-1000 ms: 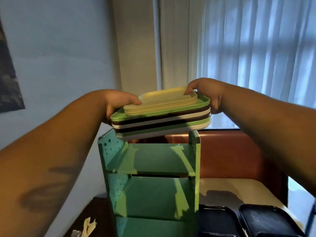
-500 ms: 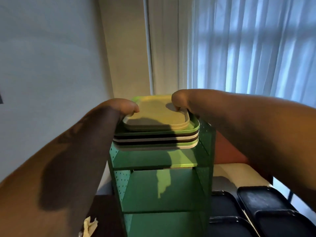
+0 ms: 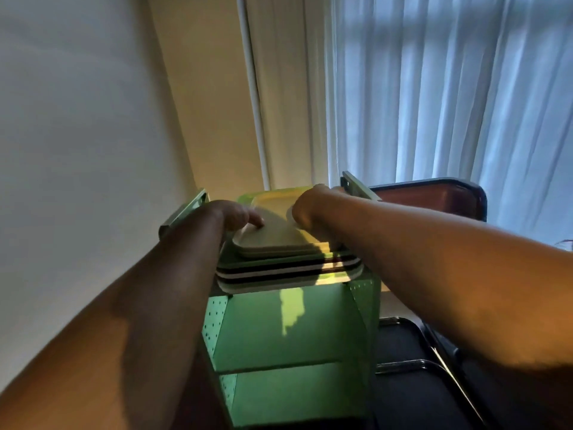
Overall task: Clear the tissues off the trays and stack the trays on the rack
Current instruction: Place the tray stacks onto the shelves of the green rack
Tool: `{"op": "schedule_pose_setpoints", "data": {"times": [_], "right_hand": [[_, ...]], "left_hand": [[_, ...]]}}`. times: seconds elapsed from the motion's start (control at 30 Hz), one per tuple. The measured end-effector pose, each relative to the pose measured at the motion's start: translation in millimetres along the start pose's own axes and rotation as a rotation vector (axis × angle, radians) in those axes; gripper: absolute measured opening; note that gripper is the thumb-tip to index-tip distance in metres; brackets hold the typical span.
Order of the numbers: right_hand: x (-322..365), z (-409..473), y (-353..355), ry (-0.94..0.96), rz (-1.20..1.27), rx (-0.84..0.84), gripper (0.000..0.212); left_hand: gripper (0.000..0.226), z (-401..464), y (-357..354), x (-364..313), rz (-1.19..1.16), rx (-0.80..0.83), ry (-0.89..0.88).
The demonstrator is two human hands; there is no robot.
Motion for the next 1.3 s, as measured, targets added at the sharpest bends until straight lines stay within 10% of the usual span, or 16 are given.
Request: {"op": "schedule_pose_setpoints", "data": {"times": [0.27,0.5,0.67,1.0,1.3], "right_hand": [[7,-8,16,0.172,-0.500,-0.039,0.040],[-2,-5,76,0.189,-0.303,-0.144,0.008],[-62,6,110,0.196,-0.154,-0.109,0.037],[-243,-45,136,0.135,0.120,-0.345,0.043],[-423,-99,9,-0.007,0.184,-0.091,0.049]], "left_hand": [[0.078,6,-8,-11,0.069,0.036,0.043],[0.045,-28,-11,-66,0.228,-0.236,-0.216],[0.035,-65,-33,-132,0.074,-0.458,-0.526],[0.048,-107,-172,-245,0.070,-0.326,-0.777],[0.050,-29,-399,-226,0.206,-0.038,-0.477]]}}
Point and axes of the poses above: each hand's wrist, its own z-axis towards the middle knuckle, its own y-axis out of the back of the hand, x = y × z, the point moved 5 cm from there along z, towards the middle knuckle, and after that the axes turned 8 degrees about y, right-handed, at the moved point
